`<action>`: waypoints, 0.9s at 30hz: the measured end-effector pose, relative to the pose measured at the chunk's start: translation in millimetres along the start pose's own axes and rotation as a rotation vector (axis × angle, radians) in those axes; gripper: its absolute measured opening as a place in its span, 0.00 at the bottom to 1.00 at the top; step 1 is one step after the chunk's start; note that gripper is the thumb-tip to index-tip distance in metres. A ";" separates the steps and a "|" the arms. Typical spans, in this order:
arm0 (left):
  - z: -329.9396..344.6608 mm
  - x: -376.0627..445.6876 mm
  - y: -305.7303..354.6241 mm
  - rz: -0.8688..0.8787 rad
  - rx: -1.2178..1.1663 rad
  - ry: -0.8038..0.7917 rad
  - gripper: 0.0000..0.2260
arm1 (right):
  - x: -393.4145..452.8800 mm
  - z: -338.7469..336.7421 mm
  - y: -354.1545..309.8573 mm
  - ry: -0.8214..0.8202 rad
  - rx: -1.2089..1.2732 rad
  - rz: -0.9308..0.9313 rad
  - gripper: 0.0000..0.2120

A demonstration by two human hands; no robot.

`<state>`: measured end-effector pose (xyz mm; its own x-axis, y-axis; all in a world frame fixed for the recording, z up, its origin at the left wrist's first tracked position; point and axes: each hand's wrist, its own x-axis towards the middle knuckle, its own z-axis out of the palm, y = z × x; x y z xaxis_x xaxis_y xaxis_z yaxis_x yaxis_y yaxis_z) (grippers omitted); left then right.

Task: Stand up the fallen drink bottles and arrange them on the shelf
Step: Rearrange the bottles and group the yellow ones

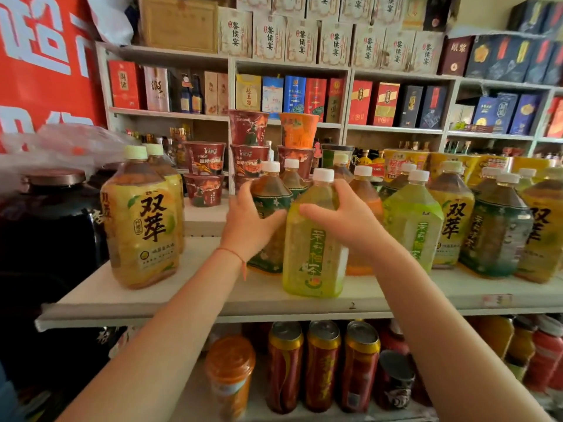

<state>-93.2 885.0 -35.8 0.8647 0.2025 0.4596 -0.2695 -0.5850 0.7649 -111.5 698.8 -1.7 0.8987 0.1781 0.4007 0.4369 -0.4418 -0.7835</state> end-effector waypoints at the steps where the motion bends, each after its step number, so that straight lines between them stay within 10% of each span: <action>1: 2.0 2.3 0.5 -0.040 0.007 -0.006 0.47 | -1.8 -4.7 0.9 -0.063 0.004 0.018 0.25; 8: 4.0 5.6 4.9 0.001 0.461 -0.012 0.55 | -21.0 -9.2 -2.8 0.043 -0.401 0.062 0.34; 20: -18.9 2.0 -24.0 -0.071 0.034 -0.070 0.40 | -3.9 59.3 -0.2 0.188 -0.609 0.106 0.57; 25: -5.5 -11.4 -17.3 -0.003 0.045 -0.015 0.43 | 5.1 46.2 8.9 0.119 -0.680 -0.032 0.38; 27: 0.8 -14.6 -13.8 0.064 0.164 0.077 0.44 | 6.1 18.3 11.7 0.347 -0.653 -0.148 0.27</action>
<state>-101.8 889.5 -53.4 0.8115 0.2166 0.5428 -0.2445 -0.7178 0.6520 -100.2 710.8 -17.1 0.7214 0.0367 0.6916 0.3443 -0.8854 -0.3122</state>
